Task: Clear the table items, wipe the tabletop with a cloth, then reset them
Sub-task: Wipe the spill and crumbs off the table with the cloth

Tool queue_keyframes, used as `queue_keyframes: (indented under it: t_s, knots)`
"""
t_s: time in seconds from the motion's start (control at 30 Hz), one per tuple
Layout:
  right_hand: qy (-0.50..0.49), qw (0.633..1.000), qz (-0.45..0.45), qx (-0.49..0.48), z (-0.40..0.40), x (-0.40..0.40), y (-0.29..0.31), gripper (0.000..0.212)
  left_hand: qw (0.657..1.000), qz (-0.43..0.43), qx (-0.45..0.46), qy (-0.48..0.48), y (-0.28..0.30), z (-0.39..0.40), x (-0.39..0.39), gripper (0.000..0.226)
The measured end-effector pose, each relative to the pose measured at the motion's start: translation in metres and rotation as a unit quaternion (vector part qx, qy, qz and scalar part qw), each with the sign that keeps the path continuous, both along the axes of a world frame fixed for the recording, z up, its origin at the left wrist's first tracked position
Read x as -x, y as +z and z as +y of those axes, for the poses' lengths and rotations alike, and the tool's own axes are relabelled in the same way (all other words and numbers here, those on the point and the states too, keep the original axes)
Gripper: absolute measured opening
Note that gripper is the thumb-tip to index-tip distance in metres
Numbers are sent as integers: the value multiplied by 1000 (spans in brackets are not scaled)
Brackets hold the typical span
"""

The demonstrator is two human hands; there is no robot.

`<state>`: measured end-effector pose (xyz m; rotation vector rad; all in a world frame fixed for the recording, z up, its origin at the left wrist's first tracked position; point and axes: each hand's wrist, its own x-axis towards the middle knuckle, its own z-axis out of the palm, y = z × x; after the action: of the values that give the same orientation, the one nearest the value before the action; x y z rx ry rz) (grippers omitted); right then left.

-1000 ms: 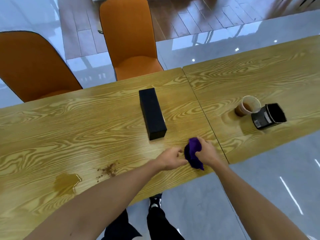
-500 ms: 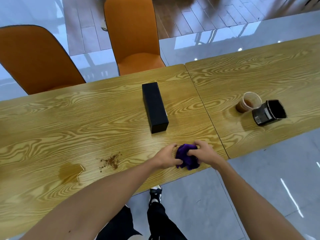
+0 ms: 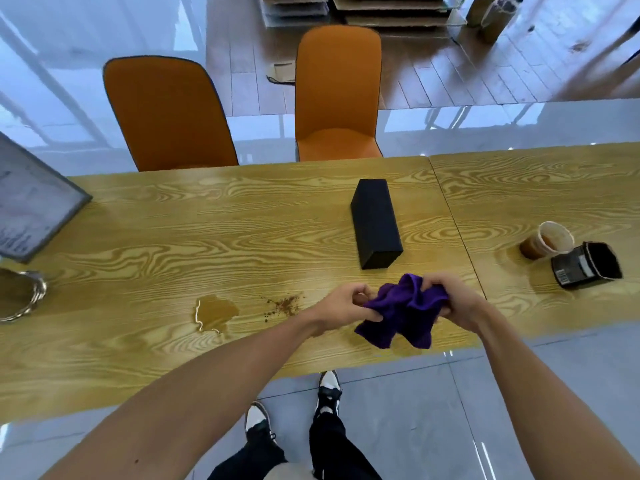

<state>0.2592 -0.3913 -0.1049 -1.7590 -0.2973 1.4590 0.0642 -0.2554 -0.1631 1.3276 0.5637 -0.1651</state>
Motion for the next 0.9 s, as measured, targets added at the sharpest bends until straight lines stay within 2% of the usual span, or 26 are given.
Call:
queue_keyframes:
  t_s: [0.13, 0.27, 0.4, 0.5, 0.57, 0.7, 0.8, 0.9]
  knots:
    - [-50, 998, 34, -21, 26, 37, 16, 18, 995, -17, 66, 73, 20, 24, 45, 37]
    - [-71, 995, 65, -14, 59, 82, 25, 28, 992, -44, 100, 61, 43, 47, 89, 16]
    - [9, 999, 33, -19, 85, 127, 25, 33, 980, -65, 83, 169, 67, 75, 138, 15]
    - [66, 997, 22, -34, 103, 161, 24, 38, 971, -87, 52, 215, 87, 93, 173, 4]
    - [85, 995, 15, -58, 116, 183, 23, 38, 965, -94, 35, 243, 98, 102, 194, 6]
    - [94, 989, -21, -114, 148, 220, 30, 21, 943, -122, 23, 308, 118, 121, 234, 11]
    - [101, 987, -11, -124, 167, 241, 33, 34, 925, -114, 4, 363, 131, 139, 266, 7]
    - [64, 990, -13, -129, 183, 261, 35, 37, 906, -54, -27, 418, 135, 156, 298, 12]
